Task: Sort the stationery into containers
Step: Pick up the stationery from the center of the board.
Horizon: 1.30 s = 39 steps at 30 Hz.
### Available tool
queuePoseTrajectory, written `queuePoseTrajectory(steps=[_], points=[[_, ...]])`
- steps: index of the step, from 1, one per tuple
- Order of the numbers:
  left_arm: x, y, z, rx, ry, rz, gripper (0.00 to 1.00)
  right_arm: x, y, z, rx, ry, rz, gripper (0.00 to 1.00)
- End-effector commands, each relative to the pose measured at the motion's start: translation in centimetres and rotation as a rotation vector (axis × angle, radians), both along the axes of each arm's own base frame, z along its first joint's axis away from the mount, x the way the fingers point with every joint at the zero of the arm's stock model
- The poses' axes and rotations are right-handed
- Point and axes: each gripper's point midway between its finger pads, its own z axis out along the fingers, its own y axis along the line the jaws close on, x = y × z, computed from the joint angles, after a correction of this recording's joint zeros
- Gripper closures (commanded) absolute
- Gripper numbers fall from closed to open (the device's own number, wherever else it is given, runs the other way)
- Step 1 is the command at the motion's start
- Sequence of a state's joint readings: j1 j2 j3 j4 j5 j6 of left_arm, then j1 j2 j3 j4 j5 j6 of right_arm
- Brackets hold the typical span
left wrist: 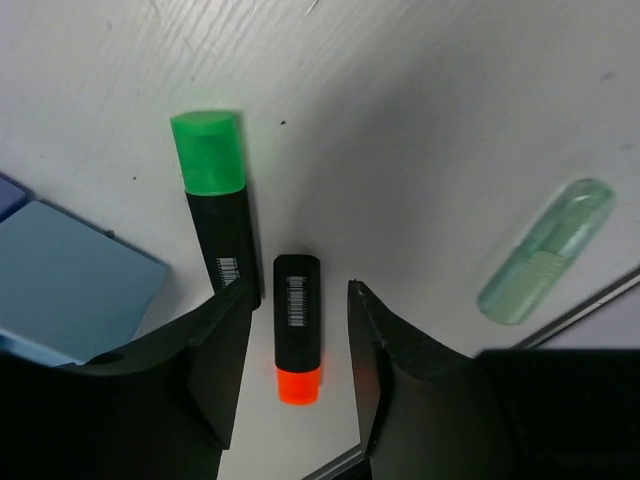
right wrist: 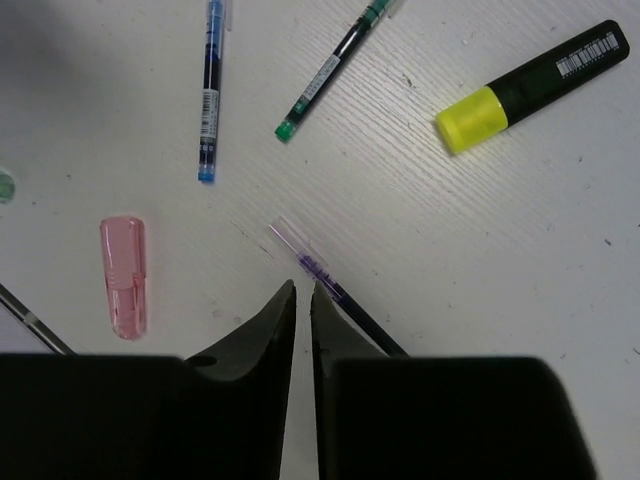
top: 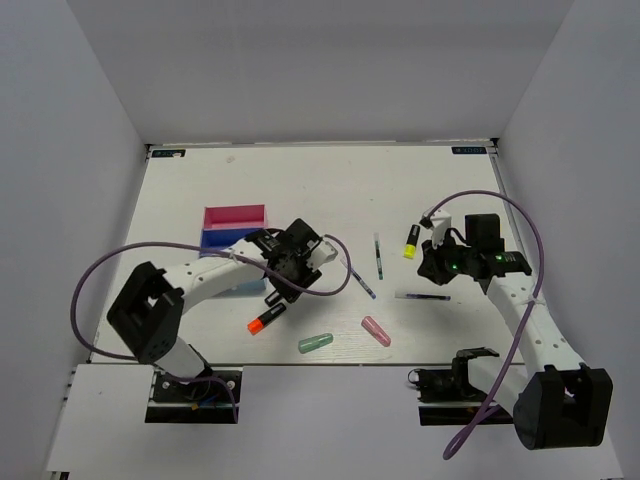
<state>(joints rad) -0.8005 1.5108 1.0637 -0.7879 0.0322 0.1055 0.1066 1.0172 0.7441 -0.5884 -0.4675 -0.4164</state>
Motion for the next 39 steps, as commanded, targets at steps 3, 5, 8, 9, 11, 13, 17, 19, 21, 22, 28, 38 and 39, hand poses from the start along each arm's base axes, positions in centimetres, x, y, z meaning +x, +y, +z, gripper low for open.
queuePoseTrajectory(steps=[3,5,8,9,11,13,17,19,21,22,28,38,39], points=[[2.3,1.5,-1.3,0.073,-0.057,0.023,0.41,0.3,0.4,0.9,0.024,-0.01,0.006,0.83],[2.7,1.6,-1.7,0.069,-0.051,0.027,0.39,0.2,0.4,0.9,0.023,-0.007,0.009,0.81],[2.8,1.6,-2.9,0.083,-0.032,0.017,0.34,0.1,0.5,0.9,0.027,-0.005,0.014,0.81],[2.8,1.5,-3.2,0.082,-0.027,0.014,0.34,0.1,0.4,0.8,0.025,-0.003,0.012,0.81],[3.0,1.6,-3.8,0.082,-0.012,0.018,0.33,0.1,0.5,0.7,0.026,0.007,0.015,0.8],[3.2,1.4,-4.4,0.079,0.001,0.021,0.32,0.1,0.4,0.6,0.023,0.01,0.012,0.8],[3.8,1.6,-5.5,0.088,0.015,0.042,0.32,0.0,0.5,0.6,0.025,0.016,0.014,0.8],[4.1,1.7,-5.9,0.097,0.025,0.047,0.32,-0.1,0.6,0.6,0.03,0.02,0.019,0.8],[4.1,1.8,-6.3,0.109,0.035,0.045,0.37,-0.1,0.5,0.6,0.028,0.018,0.017,0.8],[4.1,1.8,-6.5,0.112,0.039,0.045,0.39,0.0,0.5,0.6,0.027,0.019,0.014,0.8],[3.6,2.2,-7.5,0.134,0.064,0.042,0.75,0.0,0.5,0.8,0.03,0.011,0.014,0.81],[6.6,-4.2,2.1,-0.075,-0.077,-0.023,0.92,-0.1,0.6,1.0,0.034,0.004,0.025,0.3],[6.4,-3.8,3.1,-0.07,-0.063,-0.021,0.94,-0.1,0.7,1.1,0.036,0.002,0.027,0.3]])
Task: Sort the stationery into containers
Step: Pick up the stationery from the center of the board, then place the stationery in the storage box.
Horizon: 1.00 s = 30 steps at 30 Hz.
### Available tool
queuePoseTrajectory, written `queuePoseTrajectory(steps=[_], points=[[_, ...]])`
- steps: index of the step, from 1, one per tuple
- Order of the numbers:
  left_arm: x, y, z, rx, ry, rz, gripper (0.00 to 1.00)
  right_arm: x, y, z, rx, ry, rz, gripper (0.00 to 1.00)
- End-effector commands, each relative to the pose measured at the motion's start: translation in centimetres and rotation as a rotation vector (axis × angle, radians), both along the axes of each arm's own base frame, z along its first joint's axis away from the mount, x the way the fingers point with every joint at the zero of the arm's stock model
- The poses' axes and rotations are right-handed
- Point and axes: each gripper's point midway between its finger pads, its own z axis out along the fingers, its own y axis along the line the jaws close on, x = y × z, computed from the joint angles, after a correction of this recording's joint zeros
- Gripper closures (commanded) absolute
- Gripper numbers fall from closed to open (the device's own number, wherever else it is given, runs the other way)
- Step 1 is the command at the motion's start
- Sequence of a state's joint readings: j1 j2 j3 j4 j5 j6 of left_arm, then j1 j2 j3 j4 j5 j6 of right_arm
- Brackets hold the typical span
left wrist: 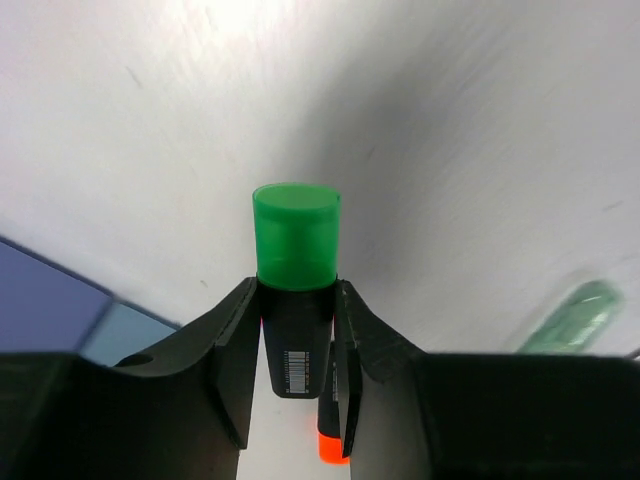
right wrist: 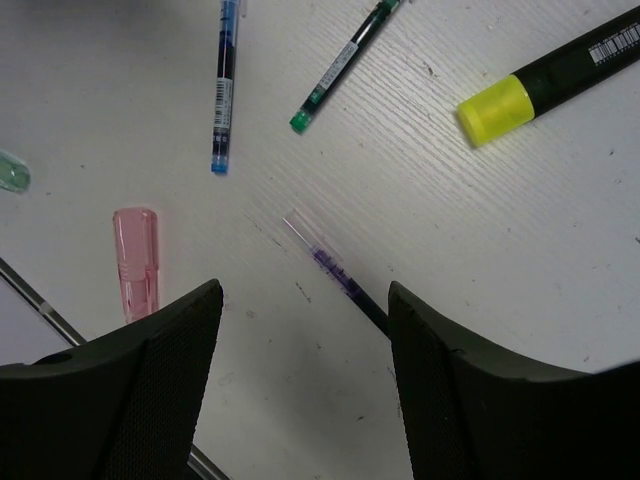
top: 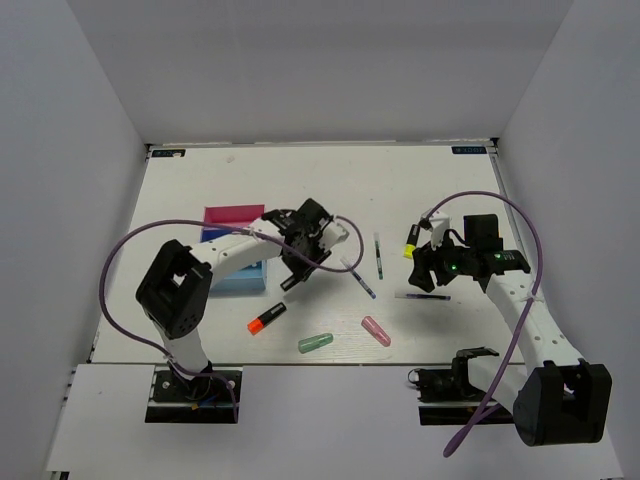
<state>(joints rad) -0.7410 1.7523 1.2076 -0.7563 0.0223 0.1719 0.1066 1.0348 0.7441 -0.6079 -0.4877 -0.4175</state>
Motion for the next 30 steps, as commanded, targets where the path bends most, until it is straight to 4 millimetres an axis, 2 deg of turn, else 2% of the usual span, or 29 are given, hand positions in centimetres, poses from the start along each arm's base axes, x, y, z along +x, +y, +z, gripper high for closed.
queuePoseTrajectory(steps=[1,2,3,4,6,10,11,12,14,17,18,19,20,21,23,28,30], points=[[3.0,-3.2,8.3,-0.172,-0.122,-0.017,1.0,0.4,0.3,1.6,0.023,-0.036,0.012,0.3],[3.6,-3.3,10.1,-0.185,-0.136,-0.015,1.0,0.3,0.3,1.5,0.021,-0.036,0.012,0.3],[3.7,-3.0,10.6,-0.174,-0.131,-0.017,1.0,0.3,0.3,1.5,0.02,-0.034,0.013,0.3],[4.5,-2.8,12.3,-0.182,-0.16,-0.028,1.0,0.3,0.3,1.7,0.02,-0.041,0.012,0.3],[6.4,-1.8,13.8,-0.163,-0.228,-0.018,1.0,0.4,0.3,1.7,0.022,-0.044,0.012,0.3],[9.3,1.7,14.1,-0.086,-0.324,-0.116,1.0,0.2,0.5,1.7,0.032,-0.039,0.021,0.3],[10.2,2.6,15.2,-0.085,-0.388,-0.153,1.0,0.2,0.5,1.8,0.034,-0.038,0.023,0.3],[10.8,3.1,14.4,-0.066,-0.419,-0.197,1.0,0.1,0.7,1.8,0.039,-0.036,0.028,0.3],[12.6,5.2,15.5,-0.045,-0.528,-0.247,1.0,0.0,0.9,1.7,0.048,-0.028,0.036,0.29],[14.0,6.2,16.2,-0.117,-0.587,-0.29,1.0,-0.1,1.0,1.7,0.053,-0.012,0.043,0.29],[14.9,7.9,16.2,-0.111,-0.593,-0.287,1.0,-0.1,0.9,1.6,0.052,-0.009,0.039,0.29],[15.5,8.3,16.6,-0.113,-0.602,-0.289,1.0,-0.1,0.9,1.5,0.048,-0.009,0.04,0.27],[15.1,8.6,16.1,-0.104,-0.576,-0.34,1.0,0.0,0.8,1.6,0.045,-0.012,0.033,0.27],[15.8,9.9,15.0,-0.068,-0.553,-0.338,1.0,0.0,0.8,1.6,0.045,-0.013,0.032,0.27],[16.3,11.2,14.1,-0.014,-0.548,-0.356,1.0,0.0,0.9,1.8,0.049,-0.02,0.033,0.27],[17.7,12.5,11.1,0.025,-0.549,-0.372,1.0,0.0,0.9,1.6,0.054,-0.008,0.032,0.27],[17.8,12.5,10.6,0.016,-0.539,-0.371,1.0,-0.1,0.7,1.4,0.046,-0.003,0.029,0.26]])
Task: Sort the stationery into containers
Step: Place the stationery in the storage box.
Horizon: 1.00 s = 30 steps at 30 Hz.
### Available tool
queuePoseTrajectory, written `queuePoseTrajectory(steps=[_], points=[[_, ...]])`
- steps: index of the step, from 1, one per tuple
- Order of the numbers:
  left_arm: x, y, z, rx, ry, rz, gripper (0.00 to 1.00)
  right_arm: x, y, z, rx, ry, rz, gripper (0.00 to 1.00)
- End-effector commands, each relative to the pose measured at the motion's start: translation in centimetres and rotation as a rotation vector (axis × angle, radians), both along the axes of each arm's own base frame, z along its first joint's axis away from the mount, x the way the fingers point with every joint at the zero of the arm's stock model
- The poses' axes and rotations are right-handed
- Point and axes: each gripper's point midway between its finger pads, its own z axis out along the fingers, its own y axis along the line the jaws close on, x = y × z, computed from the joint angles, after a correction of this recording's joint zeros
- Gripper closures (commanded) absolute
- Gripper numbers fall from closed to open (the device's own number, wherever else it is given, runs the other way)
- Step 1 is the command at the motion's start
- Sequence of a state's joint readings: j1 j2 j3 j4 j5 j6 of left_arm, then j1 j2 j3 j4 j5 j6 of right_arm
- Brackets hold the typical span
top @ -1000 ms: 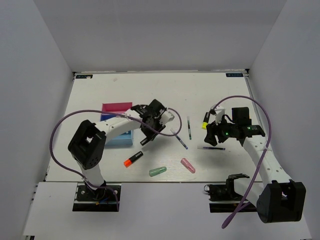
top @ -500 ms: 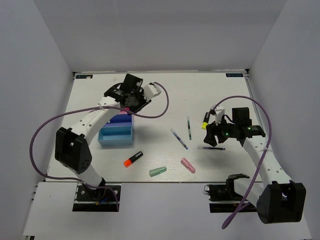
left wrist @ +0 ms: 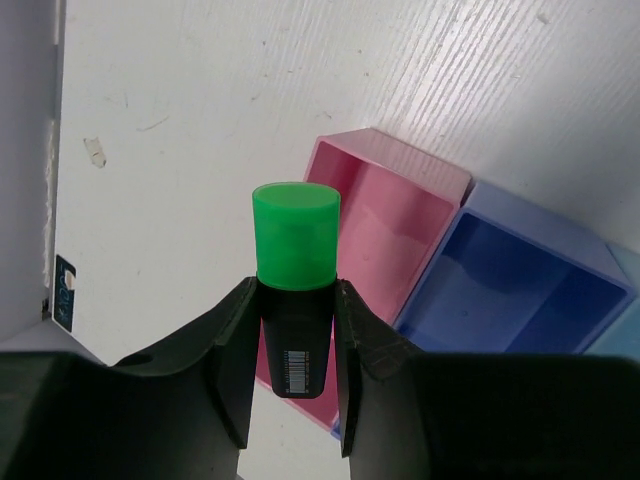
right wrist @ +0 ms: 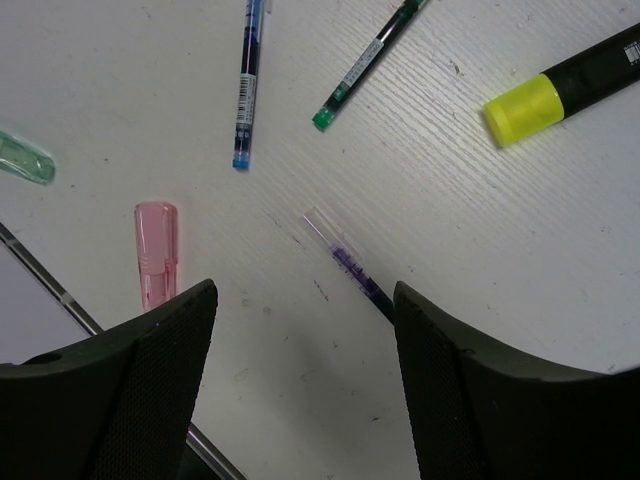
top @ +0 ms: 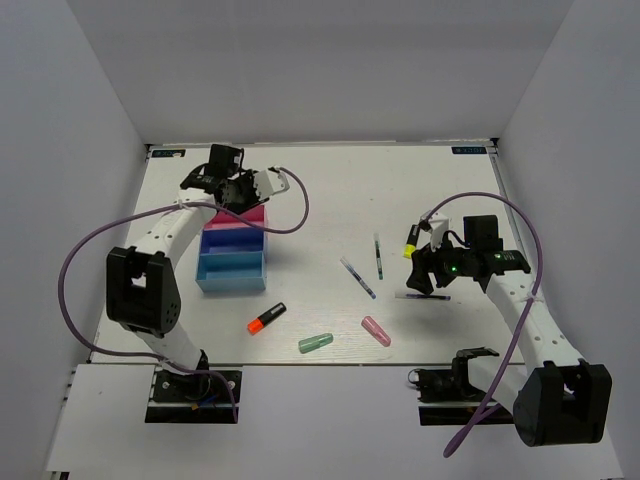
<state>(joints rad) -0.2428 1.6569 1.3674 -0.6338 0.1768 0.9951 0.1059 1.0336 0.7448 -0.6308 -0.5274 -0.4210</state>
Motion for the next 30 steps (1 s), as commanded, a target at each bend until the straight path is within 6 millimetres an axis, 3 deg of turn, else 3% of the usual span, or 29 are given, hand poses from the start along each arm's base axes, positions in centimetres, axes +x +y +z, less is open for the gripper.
queuePoseTrajectory(steps=[1,9,11,20,22,25,26,29,30], points=[[1.3,-0.3,-0.5,0.001,-0.04,-0.061,1.0,0.7,0.2,1.4,0.014,-0.028,0.004,0.26],[2.7,0.6,-2.1,0.025,-0.065,-0.035,1.0,0.8,0.2,1.3,0.016,-0.024,0.001,0.25],[3.0,0.6,-2.4,0.021,-0.068,-0.023,0.89,0.8,0.1,1.2,0.014,-0.022,0.0,0.25],[2.2,0.8,-3.2,-0.007,-0.049,0.019,0.66,0.8,0.0,1.2,0.017,-0.021,-0.004,0.22],[2.0,0.8,-3.0,-0.019,-0.049,0.034,0.52,0.8,0.1,1.3,0.019,-0.019,-0.003,0.22],[1.8,0.7,-2.2,-0.041,-0.058,0.049,0.45,0.7,0.0,1.2,0.018,-0.019,-0.004,0.21],[1.8,0.8,-2.0,-0.053,-0.055,0.066,0.35,0.7,0.0,1.2,0.016,-0.021,-0.002,0.21],[1.5,0.4,-0.3,-0.088,-0.069,0.096,0.28,0.7,-0.1,1.3,0.016,-0.027,-0.004,0.18],[1.3,0.2,0.5,-0.095,-0.072,0.099,0.3,0.7,-0.1,1.4,0.015,-0.027,0.0,0.16]])
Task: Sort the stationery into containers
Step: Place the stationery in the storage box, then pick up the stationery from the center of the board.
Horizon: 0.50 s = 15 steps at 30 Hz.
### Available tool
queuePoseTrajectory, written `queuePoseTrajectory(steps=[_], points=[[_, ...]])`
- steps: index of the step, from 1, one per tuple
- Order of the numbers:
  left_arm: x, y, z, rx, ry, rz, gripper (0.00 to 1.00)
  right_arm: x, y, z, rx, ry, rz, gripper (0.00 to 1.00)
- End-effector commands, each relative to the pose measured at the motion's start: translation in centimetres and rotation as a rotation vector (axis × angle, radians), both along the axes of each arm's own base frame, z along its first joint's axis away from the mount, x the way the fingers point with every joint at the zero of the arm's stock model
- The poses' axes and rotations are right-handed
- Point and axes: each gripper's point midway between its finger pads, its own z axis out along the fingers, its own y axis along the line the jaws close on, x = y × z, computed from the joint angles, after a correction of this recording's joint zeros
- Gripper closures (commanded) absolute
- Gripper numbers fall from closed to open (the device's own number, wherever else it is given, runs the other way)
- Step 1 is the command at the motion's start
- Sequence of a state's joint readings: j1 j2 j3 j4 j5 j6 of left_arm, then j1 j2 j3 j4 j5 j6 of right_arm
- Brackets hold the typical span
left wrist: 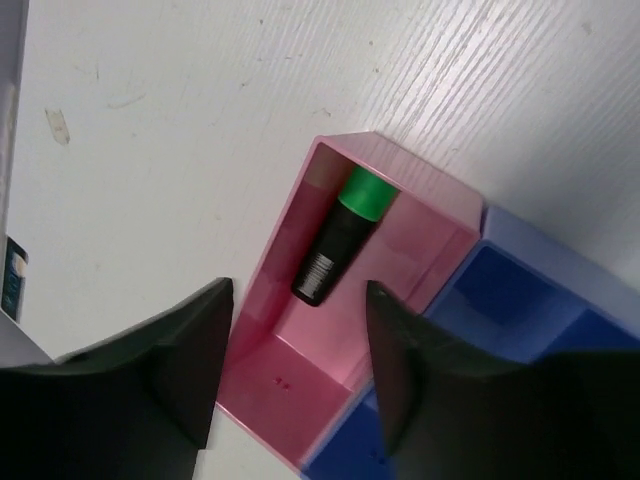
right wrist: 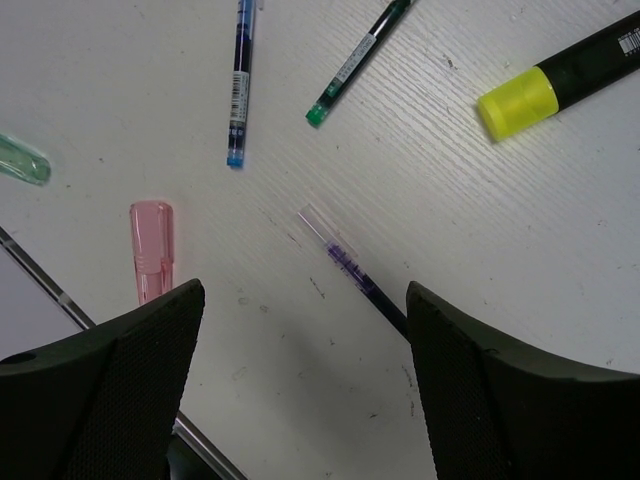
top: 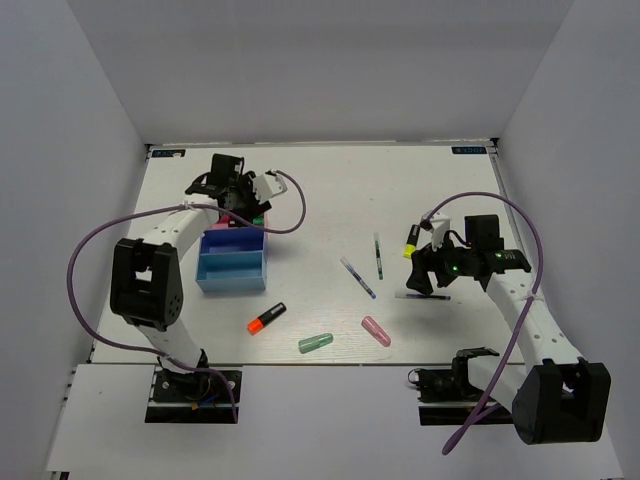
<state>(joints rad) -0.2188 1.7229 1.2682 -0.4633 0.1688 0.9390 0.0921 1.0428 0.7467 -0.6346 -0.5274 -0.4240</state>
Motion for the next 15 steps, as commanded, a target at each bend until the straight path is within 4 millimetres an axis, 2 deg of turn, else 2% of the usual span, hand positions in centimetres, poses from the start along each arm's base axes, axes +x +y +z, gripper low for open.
queuePoseTrajectory(steps=[1,2,3,4,5,6,7,8,9,10,11,12,13,14,15], points=[[-0.8,-1.2,5.1,-0.071,-0.066,0.032,0.35,0.7,0.2,1.5,0.017,-0.036,0.007,0.16],[-1.1,-1.7,6.1,-0.074,-0.077,0.025,0.59,0.6,0.2,1.4,0.018,-0.031,0.006,0.16],[-2.2,-1.8,7.1,-0.071,-0.064,0.025,0.74,0.6,0.2,1.4,0.015,-0.033,0.008,0.19],[-3.5,-3.9,8.2,-0.081,-0.075,0.009,0.86,0.7,0.2,1.5,0.015,-0.035,0.006,0.22],[-4.3,-4.4,8.7,-0.074,-0.074,0.01,0.95,0.8,0.2,1.6,0.015,-0.038,0.003,0.35],[-5.0,-4.4,9.0,-0.062,-0.073,0.068,1.0,0.8,0.1,1.6,0.01,-0.035,-0.004,0.44],[-8.4,-7.4,9.3,-0.071,-0.022,0.022,1.0,0.8,0.1,1.7,0.014,-0.033,-0.012,0.52],[-9.7,-7.8,9.2,-0.046,0.002,0.025,1.0,0.8,0.1,1.8,0.013,-0.036,-0.011,0.56],[-12.6,-9.1,8.8,-0.018,0.072,0.013,1.0,0.8,0.1,1.8,0.012,-0.039,-0.01,0.56],[-14.9,-8.6,8.0,0.051,0.152,0.012,0.95,0.8,0.1,1.8,0.017,-0.045,-0.009,0.56],[-18.1,-9.5,7.0,0.081,0.238,0.0,0.86,0.7,0.1,1.8,0.016,-0.045,-0.011,0.55],[-20.2,-10.5,6.1,0.133,0.254,-0.036,0.66,0.8,0.1,2.0,0.018,-0.056,-0.01,0.49],[-21.3,-9.9,5.0,0.192,0.265,-0.018,0.6,0.8,0.1,2.0,0.019,-0.059,-0.01,0.46],[-23.7,-10.5,4.1,0.235,0.281,0.006,0.55,0.8,0.1,2.1,0.018,-0.058,-0.012,0.43],[-24.2,-10.0,3.1,0.273,0.292,0.047,0.53,0.9,0.2,2.2,0.019,-0.066,-0.007,0.41]])
